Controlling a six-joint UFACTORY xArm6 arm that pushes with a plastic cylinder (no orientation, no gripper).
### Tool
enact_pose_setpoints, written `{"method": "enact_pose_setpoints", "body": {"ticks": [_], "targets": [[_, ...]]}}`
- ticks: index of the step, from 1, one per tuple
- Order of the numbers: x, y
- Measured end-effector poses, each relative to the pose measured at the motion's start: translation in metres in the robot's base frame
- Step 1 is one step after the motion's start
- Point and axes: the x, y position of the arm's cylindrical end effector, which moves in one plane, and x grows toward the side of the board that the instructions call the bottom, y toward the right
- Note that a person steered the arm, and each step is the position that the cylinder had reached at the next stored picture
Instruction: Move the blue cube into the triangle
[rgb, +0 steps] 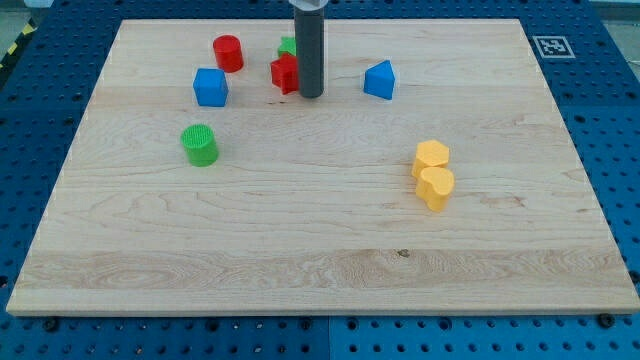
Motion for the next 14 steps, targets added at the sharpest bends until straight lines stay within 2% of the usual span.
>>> {"method": "enact_pose_setpoints", "body": {"ticks": [5, 7, 8, 9, 11, 14], "targets": [[-0.042, -0.112], [-0.033, -0.154], [-0.015, -0.18], [0.005, -0.172], [0.009, -0.117], [0.006, -0.001]]}}
